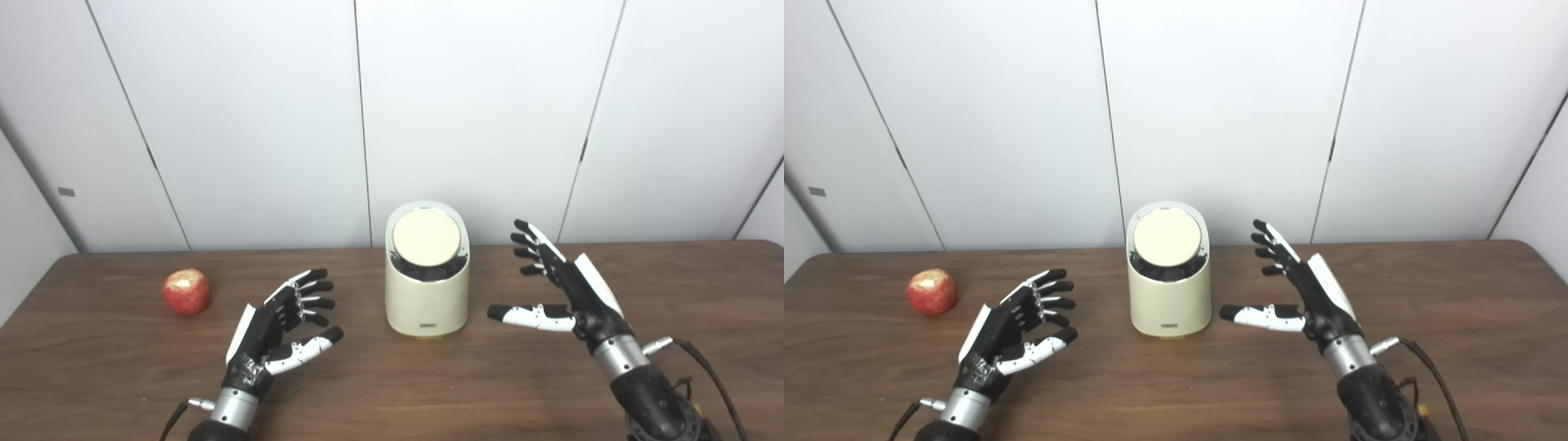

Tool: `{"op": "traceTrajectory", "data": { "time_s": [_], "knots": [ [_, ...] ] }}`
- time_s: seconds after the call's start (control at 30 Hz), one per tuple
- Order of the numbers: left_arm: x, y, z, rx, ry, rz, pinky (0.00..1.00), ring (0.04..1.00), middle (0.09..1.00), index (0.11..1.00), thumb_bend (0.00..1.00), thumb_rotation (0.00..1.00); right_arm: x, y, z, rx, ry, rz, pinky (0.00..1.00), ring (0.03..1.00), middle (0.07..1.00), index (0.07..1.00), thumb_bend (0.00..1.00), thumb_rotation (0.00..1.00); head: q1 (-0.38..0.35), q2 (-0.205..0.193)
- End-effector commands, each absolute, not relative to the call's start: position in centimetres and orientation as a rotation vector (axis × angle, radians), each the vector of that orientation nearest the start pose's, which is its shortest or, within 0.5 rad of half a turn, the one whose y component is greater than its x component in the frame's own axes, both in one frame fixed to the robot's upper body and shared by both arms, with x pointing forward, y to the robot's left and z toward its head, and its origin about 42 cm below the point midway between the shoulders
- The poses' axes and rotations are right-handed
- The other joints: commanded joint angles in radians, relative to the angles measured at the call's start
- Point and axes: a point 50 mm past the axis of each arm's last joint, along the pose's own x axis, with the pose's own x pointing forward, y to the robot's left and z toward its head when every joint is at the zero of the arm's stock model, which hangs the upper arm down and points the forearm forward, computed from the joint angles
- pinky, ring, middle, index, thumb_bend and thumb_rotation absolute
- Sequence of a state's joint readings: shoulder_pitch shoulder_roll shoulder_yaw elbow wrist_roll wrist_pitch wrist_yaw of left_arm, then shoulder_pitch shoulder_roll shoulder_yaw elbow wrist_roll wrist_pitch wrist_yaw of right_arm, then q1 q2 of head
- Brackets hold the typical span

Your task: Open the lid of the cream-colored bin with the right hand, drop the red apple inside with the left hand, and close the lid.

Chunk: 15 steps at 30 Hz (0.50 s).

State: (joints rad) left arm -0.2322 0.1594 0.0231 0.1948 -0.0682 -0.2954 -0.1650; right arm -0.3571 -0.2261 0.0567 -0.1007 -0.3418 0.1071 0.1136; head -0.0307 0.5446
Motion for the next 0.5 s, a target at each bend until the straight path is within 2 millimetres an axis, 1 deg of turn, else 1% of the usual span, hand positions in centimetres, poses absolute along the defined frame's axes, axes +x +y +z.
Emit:
{"op": "traceTrajectory", "data": {
  "time_s": [0.0,0.07,0.23,0.27,0.33,0.47],
  "knots": [
    [36.5,24.7,16.0,0.136,-0.419,-0.180,0.58,0.690,0.772,0.830,0.70,0.14,38.7,-23.0,26.7,-0.623,-0.416,0.115,0.77,0.871,0.902,0.925,0.81,0.42,0.000,0.002],
    [36.5,24.7,16.0,0.138,-0.418,-0.178,0.58,0.689,0.771,0.830,0.69,0.13,39.3,-22.8,27.5,-0.619,-0.425,0.115,0.77,0.873,0.903,0.920,0.82,0.41,0.000,0.002],
    [36.4,24.6,16.0,0.131,-0.413,-0.178,0.58,0.691,0.772,0.832,0.69,0.14,40.7,-22.3,29.2,-0.597,-0.443,0.133,0.82,0.897,0.902,0.917,0.84,0.33,0.000,-0.001],
    [36.4,24.6,16.0,0.129,-0.414,-0.181,0.57,0.691,0.773,0.832,0.69,0.13,41.0,-22.2,29.5,-0.608,-0.445,0.142,0.83,0.899,0.902,0.917,0.84,0.33,0.000,-0.001],
    [36.4,24.6,16.0,0.131,-0.414,-0.179,0.58,0.692,0.775,0.833,0.69,0.13,41.5,-22.1,30.2,-0.628,-0.446,0.157,0.85,0.903,0.902,0.931,0.83,0.35,0.000,0.000],
    [36.4,24.6,15.8,0.136,-0.414,-0.176,0.58,0.690,0.773,0.830,0.69,0.14,42.4,-21.3,31.5,-0.675,-0.457,0.163,0.87,0.906,0.913,0.937,0.82,0.35,0.000,0.000]
  ]
}}
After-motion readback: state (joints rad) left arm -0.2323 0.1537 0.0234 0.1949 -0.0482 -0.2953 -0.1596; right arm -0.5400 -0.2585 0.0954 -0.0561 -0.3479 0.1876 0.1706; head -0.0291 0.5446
